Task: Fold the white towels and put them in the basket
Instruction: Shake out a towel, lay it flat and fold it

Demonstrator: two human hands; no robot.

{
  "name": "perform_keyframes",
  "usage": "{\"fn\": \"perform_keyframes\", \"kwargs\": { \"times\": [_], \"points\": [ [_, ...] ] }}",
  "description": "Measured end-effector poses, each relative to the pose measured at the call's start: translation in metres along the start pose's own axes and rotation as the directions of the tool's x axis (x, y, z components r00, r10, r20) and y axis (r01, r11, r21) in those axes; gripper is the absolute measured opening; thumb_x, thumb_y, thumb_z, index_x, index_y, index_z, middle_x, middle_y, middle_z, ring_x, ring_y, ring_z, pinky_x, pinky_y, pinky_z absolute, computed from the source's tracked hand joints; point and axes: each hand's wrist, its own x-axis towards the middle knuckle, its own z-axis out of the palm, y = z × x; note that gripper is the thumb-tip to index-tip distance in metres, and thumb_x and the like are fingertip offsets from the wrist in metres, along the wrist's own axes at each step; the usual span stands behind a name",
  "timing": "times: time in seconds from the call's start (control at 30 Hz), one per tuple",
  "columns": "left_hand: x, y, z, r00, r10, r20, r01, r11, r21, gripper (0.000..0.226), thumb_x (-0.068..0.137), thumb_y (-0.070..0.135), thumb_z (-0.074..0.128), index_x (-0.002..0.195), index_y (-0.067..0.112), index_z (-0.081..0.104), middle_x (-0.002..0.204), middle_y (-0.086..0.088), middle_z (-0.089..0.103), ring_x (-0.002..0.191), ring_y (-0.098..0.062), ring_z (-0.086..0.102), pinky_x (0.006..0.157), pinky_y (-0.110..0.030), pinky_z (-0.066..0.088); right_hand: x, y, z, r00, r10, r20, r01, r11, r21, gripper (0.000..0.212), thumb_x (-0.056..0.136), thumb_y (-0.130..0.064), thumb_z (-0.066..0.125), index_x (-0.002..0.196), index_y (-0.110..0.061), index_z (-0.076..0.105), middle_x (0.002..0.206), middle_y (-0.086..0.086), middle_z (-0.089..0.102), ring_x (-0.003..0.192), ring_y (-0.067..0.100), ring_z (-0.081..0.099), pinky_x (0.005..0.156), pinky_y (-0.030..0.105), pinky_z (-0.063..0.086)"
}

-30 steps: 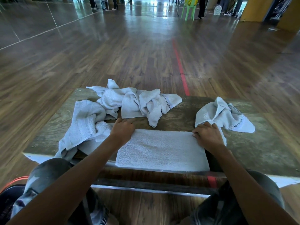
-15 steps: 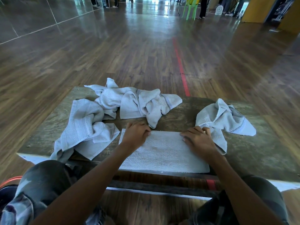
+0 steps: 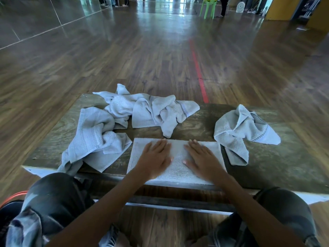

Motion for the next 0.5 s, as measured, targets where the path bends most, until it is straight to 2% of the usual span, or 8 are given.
{"fn": "perform_keyframes", "kwargs": {
  "times": [0.03,0.1,0.2,0.27,0.3,0.37,0.43,0.5],
  "points": [
    [-0.002,-0.002,0.005,0.999,-0.018,0.043,0.016,0.999,0.038,0.083,0.084,0.06,-0.008,0.152,0.017,0.01,0.16,-0.002,0.004,0.147,-0.017,0.0,0.119,-0.043,0.001,-0.001,-0.001,0.003,0.999,0.004,0.044,-0.003,1.0,-0.027,0.079,0.088,-0.066,0.007,0.151,-0.02,0.015,0.158,0.0,0.002,0.146,0.015,-0.002,0.115,0.03,-0.002],
    [-0.002,-0.008,0.009,0.996,-0.071,0.06,0.066,0.995,0.075,0.085,0.081,0.063,-0.013,0.152,0.018,-0.001,0.16,0.001,-0.007,0.146,-0.015,-0.01,0.119,-0.042,-0.006,-0.003,0.003,0.001,0.996,0.047,0.075,-0.041,0.996,-0.079,0.081,0.084,-0.066,-0.002,0.151,-0.021,0.003,0.154,-0.005,-0.013,0.145,0.013,-0.01,0.117,0.03,-0.007],
    [0.004,-0.016,0.007,0.992,-0.109,0.061,0.101,0.987,0.123,0.086,0.08,0.065,-0.015,0.151,0.018,-0.005,0.159,0.001,-0.011,0.146,-0.014,-0.014,0.116,-0.041,-0.01,-0.009,0.014,-0.005,0.99,0.13,0.058,-0.124,0.988,-0.088,0.078,0.087,-0.064,0.004,0.151,-0.02,0.0,0.152,-0.007,-0.014,0.146,0.013,-0.01,0.119,0.035,-0.004],
    [0.005,-0.017,0.004,0.988,-0.14,0.064,0.13,0.981,0.143,0.085,0.078,0.056,-0.017,0.152,0.015,-0.003,0.16,-0.002,-0.008,0.146,-0.017,-0.012,0.116,-0.044,-0.009,-0.013,0.022,-0.011,0.987,0.161,0.021,-0.156,0.974,-0.162,0.07,0.094,-0.059,0.011,0.151,-0.018,0.013,0.157,-0.004,0.004,0.147,0.015,0.004,0.118,0.041,0.0],
    [0.005,-0.014,0.001,0.987,-0.149,0.061,0.139,0.979,0.15,0.086,0.078,0.053,-0.017,0.152,0.012,0.001,0.16,-0.005,-0.003,0.147,-0.019,-0.009,0.116,-0.047,-0.008,-0.014,0.026,-0.015,0.985,0.172,-0.005,-0.168,0.958,-0.232,0.065,0.096,-0.055,0.015,0.148,-0.017,0.026,0.155,0.0,0.022,0.145,0.018,0.018,0.117,0.045,0.005],
    [0.004,0.004,-0.007,0.991,-0.131,0.034,0.125,0.983,0.138,0.082,0.083,0.048,-0.011,0.149,0.01,0.017,0.159,-0.008,0.013,0.147,-0.022,0.002,0.117,-0.051,-0.006,-0.012,0.038,-0.023,0.979,0.197,-0.046,-0.2,0.917,-0.345,0.056,0.095,-0.045,0.025,0.129,-0.013,0.056,0.132,0.004,0.058,0.129,0.023,0.047,0.108,0.051,0.018],
    [0.0,0.033,-0.01,0.998,-0.061,-0.006,0.061,0.998,0.022,0.058,0.097,0.043,0.013,0.141,0.016,0.038,0.151,-0.004,0.032,0.144,-0.02,0.018,0.118,-0.051,0.0,-0.01,0.049,-0.033,0.973,0.221,-0.07,-0.23,0.883,-0.409,0.045,0.091,-0.036,0.034,0.11,-0.013,0.068,0.106,0.004,0.07,0.111,0.027,0.059,0.096,0.049,0.026],
    [-0.003,0.065,-0.007,0.996,0.039,-0.077,-0.049,0.991,-0.127,0.04,0.098,0.038,0.036,0.129,0.022,0.055,0.139,0.002,0.049,0.135,-0.014,0.036,0.119,-0.045,0.005,-0.01,0.053,-0.042,0.971,0.233,-0.048,-0.229,0.864,-0.448,0.031,0.091,-0.024,0.043,0.109,-0.016,0.067,0.104,0.004,0.07,0.108,0.028,0.055,0.09,0.044,0.025]
  ]
}}
